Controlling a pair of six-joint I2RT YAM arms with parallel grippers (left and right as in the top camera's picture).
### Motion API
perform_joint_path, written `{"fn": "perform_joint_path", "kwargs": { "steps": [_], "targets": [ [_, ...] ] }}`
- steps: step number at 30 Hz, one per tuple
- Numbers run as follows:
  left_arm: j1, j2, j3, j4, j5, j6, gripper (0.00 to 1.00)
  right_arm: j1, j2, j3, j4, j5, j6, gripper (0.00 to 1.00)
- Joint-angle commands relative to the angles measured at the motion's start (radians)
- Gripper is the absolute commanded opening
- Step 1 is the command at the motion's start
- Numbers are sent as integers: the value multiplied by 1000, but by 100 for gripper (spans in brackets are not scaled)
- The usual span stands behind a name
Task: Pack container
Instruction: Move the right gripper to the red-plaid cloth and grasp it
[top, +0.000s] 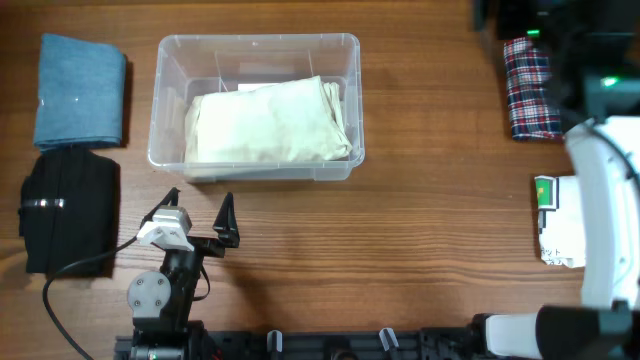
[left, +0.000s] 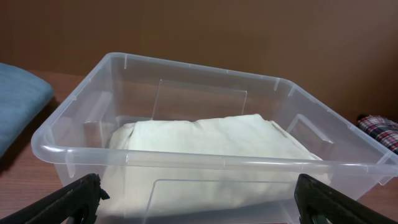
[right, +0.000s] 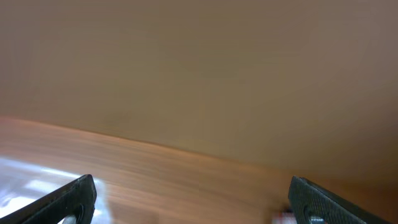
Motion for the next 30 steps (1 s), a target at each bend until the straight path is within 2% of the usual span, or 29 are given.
{"fn": "perform_joint_path", "kwargs": {
  "steps": [1, 6, 14, 24, 30],
  "targets": [
    [-2, -7, -5, -4, -3, -6, 100, -198, 151, 3, -7, -149, 63, 100],
    [-2, -7, -5, -4, -3, -6, 100, -492, 376, 3, -40, -370, 161, 100],
    [-2, -7, -5, -4, -3, -6, 100, -703, 521, -6, -108, -368, 130, 100],
    [-2, -7, -5, -4, -3, -6, 100, -739, 690, -6, -162, -339, 137, 100],
    [-2, -7, -5, -4, -3, -6, 100, -677, 745, -6, -137, -343, 162, 95]
  ]
}}
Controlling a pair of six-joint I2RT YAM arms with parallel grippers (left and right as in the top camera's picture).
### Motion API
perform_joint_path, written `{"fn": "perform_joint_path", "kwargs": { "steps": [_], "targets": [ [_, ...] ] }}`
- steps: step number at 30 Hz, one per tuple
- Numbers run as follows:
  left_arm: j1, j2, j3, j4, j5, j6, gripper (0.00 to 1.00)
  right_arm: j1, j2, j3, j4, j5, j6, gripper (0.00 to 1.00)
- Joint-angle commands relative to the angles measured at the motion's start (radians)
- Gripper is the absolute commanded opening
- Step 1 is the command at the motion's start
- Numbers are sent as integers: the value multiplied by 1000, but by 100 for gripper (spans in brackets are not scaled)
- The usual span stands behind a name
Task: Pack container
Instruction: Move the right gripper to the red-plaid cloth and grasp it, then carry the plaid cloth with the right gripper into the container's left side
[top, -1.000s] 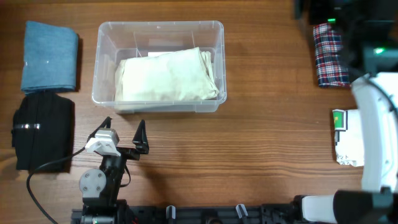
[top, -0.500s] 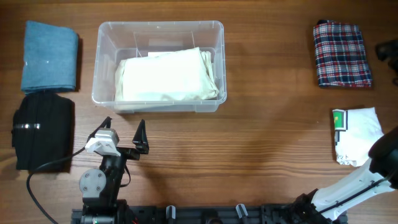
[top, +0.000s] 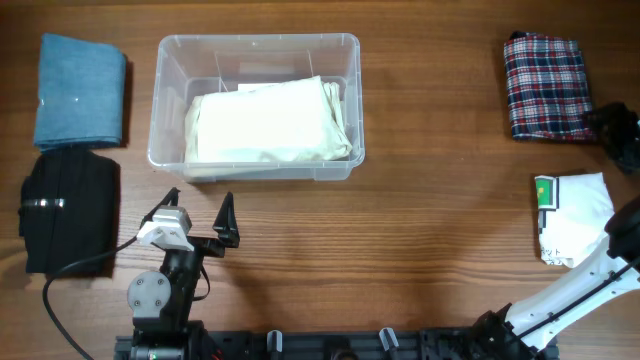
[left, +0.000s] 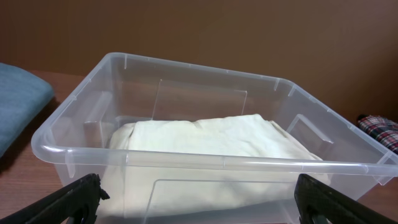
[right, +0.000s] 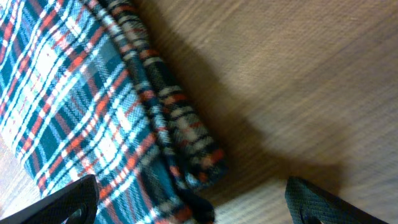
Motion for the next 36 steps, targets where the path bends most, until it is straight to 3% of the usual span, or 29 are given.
{"fn": "perform_joint_path", "kwargs": {
  "steps": [1, 3, 5, 6, 9, 11, 16, 22, 26, 33, 36],
  "targets": [
    [-2, -7, -5, -4, -3, -6, 100, 79, 55, -2, 32, 0, 45, 94],
    [-2, -7, -5, -4, -3, -6, 100, 120, 60, -2, 69, 0, 97, 90],
    [-2, -7, -5, -4, -3, -6, 100, 164, 60, -2, 101, 7, 127, 74],
    [-2, -7, -5, -4, -3, -6, 100, 178, 60, -2, 102, 36, 146, 52],
    [-2, -7, -5, -4, -3, -6, 100, 182, 60, -2, 93, 37, 142, 19],
    [-2, -7, -5, -4, -3, -6, 100, 182, 60, -2, 76, 37, 142, 4],
    [-2, -7, -5, -4, -3, -6, 100, 190, 10, -2, 19, -2, 113, 4],
    [-2, -7, -5, -4, -3, -6, 100, 292, -284, -2, 3, -28, 89, 4],
    [-2, -7, -5, -4, -3, -6, 100, 478, -506, -1, 9, -28, 89, 4],
    [-2, -7, -5, -4, -3, -6, 100, 878, -680, 0, 44, -27, 97, 4],
    [-2, -7, -5, -4, -3, -6, 100, 981, -708, 0, 105, -26, 143, 4]
  ]
}}
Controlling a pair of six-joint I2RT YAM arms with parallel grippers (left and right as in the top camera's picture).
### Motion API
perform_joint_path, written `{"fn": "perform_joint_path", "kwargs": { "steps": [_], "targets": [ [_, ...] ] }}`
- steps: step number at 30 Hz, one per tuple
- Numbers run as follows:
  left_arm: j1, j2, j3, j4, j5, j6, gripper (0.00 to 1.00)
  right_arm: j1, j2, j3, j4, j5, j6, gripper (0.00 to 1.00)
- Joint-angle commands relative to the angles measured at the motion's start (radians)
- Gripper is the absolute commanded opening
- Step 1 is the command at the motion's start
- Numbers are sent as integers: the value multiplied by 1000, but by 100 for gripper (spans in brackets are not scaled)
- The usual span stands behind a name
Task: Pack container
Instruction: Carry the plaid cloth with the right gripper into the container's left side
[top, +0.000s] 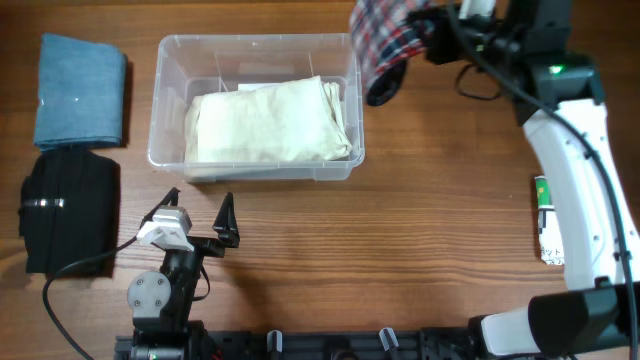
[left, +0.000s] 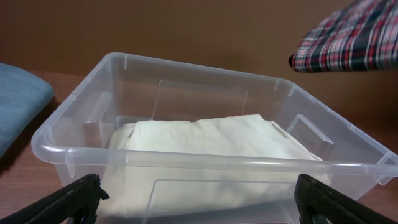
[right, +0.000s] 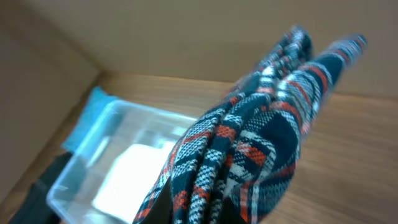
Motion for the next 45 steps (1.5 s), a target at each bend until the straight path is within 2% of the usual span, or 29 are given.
{"fn": "perform_joint_path", "kwargs": {
  "steps": [1, 8, 13, 19, 23, 32, 37, 39, 40, 41, 42, 43, 45],
  "targets": [
    [-2, -7, -5, -5, -3, -6, 100, 98, -70, 7, 89, -23, 48, 4],
    [-2, -7, -5, -4, -3, -6, 100, 434, -8, 7, 280, 258, 121, 4],
    [-2, -7, -5, -4, -3, -6, 100, 611, 181, 7, 469, 481, 211, 4],
    [-2, -7, -5, -4, -3, -6, 100, 668, 379, 7, 732, 499, 220, 4],
    [-2, -7, -5, -4, -3, -6, 100, 674, 459, 7, 839, 498, 221, 4],
    [-2, -7, -5, -4, -3, -6, 100, 723, 530, 7, 896, 499, 229, 4],
    [-2, -7, -5, -4, -3, -6, 100, 734, 533, 7, 838, 510, 229, 4],
    [-2, -7, -5, -4, -3, -6, 100, 734, 533, 7, 827, 510, 229, 20],
    [-2, -7, -5, -4, -3, -6, 100, 734, 533, 7, 827, 510, 229, 41],
    [-2, -7, -5, -4, -3, -6, 100, 734, 533, 7, 826, 510, 230, 49],
    [-2, -7, -5, -4, -3, -6, 100, 734, 533, 7, 821, 510, 238, 68],
    [-2, -7, -5, -4, -3, -6, 100, 734, 533, 7, 817, 510, 238, 77],
    [-2, -7, -5, -4, -3, -6, 100, 734, 533, 7, 816, 509, 238, 86]
  ]
}}
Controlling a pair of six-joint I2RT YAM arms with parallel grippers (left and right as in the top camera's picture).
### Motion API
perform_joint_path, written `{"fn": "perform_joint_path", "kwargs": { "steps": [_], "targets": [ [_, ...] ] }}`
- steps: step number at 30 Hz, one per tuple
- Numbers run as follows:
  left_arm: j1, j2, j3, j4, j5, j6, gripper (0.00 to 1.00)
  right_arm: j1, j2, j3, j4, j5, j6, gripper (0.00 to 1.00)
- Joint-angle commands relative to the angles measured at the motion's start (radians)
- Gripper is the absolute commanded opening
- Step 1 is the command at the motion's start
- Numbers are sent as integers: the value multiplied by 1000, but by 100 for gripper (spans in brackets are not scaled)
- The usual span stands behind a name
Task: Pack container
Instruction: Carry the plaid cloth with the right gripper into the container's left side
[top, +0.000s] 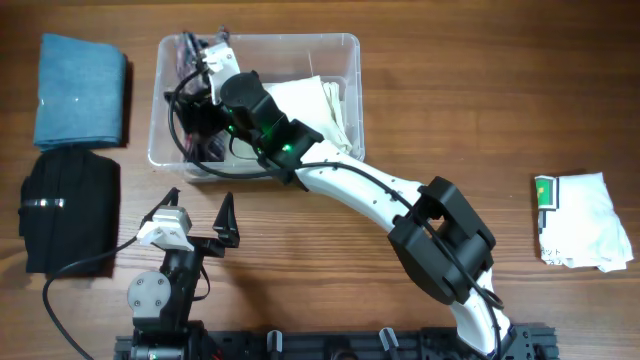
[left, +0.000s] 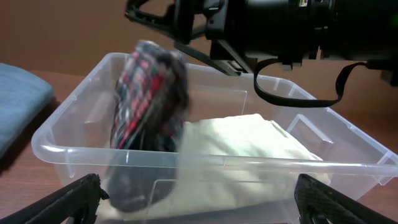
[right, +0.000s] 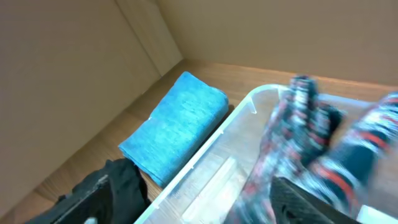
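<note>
The clear plastic container stands at the back left with a folded cream cloth in its right part. The plaid cloth hangs blurred in the container's left end, beside the cream cloth. My right gripper reaches over that left end. In the right wrist view its fingers stand wide apart, and the plaid cloth is blurred just beyond them. My left gripper rests open in front of the container, nothing between its fingers.
A folded blue cloth lies left of the container, with a black cloth in front of it. A white packet lies at the right edge. My right arm stretches diagonally across the table's middle.
My right gripper was shut on the plaid cloth above the container's right rear corner. Now it is open over the left end, and the cloth is down inside the container.
The plaid cloth lay at the table's back right while my right arm was near it. Then my open right gripper was at the cloth's edge. Then it held the cloth up by the container's right corner. Now the cloth is in the left end. The left arm never moved.
</note>
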Motion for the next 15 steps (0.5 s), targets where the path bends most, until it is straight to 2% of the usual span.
{"fn": "perform_joint_path", "kwargs": {
  "steps": [1, 5, 9, 14, 15],
  "targets": [
    [-2, -7, -5, -4, -3, -6, 100, 2, 5, 18, 2, 15, 2, 87],
    [-2, -7, -5, -5, -3, -6, 100, 2, -59, 18, -42, 17, -75, 87],
    [-2, -7, -5, -5, -3, -6, 100, -24, -171, 18, -229, 139, -243, 96],
    [-2, -7, -5, -4, -3, -6, 100, -173, -171, 18, -473, 108, -257, 85],
    [-2, -7, -5, -4, -3, -6, 100, -210, -160, 18, -501, 81, -258, 79]
  ]
}}
